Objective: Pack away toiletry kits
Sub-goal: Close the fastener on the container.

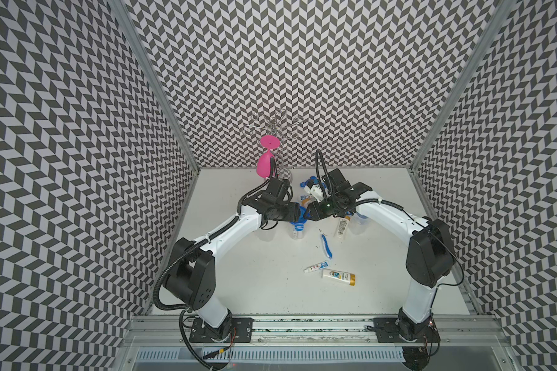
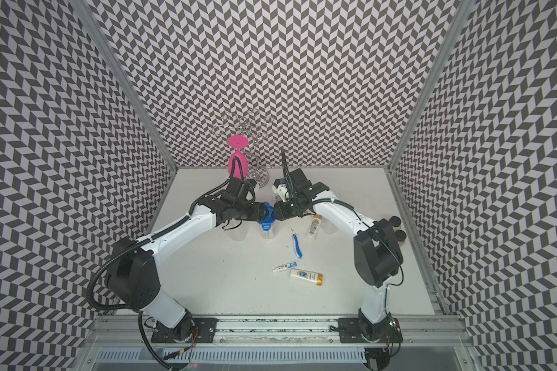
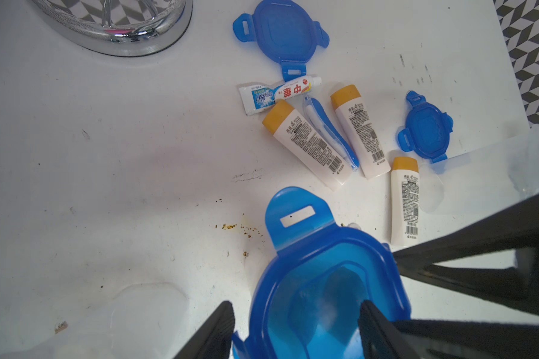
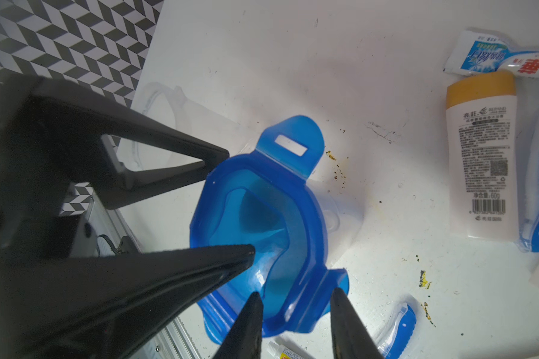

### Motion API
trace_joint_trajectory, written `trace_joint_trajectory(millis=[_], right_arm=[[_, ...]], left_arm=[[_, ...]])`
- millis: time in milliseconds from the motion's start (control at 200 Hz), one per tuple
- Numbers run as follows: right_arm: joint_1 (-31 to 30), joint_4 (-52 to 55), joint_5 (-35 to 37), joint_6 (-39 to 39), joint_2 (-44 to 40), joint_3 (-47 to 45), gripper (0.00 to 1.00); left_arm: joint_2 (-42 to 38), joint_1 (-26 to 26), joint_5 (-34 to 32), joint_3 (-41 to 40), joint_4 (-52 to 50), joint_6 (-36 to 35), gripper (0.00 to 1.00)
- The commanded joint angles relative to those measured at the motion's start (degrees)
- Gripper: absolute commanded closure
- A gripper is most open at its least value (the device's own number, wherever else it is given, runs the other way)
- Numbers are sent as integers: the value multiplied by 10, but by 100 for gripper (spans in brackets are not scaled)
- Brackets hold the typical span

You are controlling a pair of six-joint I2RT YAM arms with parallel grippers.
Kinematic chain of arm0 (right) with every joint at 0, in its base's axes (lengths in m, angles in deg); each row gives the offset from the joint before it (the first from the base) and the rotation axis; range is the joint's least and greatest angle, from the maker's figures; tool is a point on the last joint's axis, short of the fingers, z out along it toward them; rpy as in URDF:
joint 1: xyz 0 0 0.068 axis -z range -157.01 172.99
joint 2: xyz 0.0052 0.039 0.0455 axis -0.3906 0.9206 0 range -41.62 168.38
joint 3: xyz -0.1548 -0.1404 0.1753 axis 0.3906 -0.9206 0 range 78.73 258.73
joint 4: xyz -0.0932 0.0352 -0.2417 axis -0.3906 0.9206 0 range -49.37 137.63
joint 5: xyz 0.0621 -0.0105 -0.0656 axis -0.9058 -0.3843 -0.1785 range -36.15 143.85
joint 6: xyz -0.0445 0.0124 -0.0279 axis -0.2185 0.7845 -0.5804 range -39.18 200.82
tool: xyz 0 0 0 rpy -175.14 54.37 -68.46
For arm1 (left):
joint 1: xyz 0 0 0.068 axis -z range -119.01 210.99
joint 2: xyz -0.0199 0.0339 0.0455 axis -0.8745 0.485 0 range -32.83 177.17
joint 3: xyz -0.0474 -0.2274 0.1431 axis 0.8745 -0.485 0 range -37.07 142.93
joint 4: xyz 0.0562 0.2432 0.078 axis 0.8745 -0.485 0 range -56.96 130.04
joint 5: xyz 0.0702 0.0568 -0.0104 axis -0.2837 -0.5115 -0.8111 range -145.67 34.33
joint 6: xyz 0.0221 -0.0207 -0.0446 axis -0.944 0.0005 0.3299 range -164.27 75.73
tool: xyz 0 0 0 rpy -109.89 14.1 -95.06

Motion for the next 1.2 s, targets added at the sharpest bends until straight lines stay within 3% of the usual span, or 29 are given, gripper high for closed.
trace_joint_trajectory(millis=[0,461,636,1197], right_arm=[[-6,-13,-26,3,13,-25,65],[-6,-15,-25,-4,22,-29,65],[-7,-19,-32,-7,22,-35,66],[-13,-67,-126,12,11,-73,64]], left_arm=[[13,3,-5,-5,-50,-4,35],[3,18,-14,-46,-34,59,36],[8,19,14,-58,-17,73,40],[21,22,52,-80,58,119,39]])
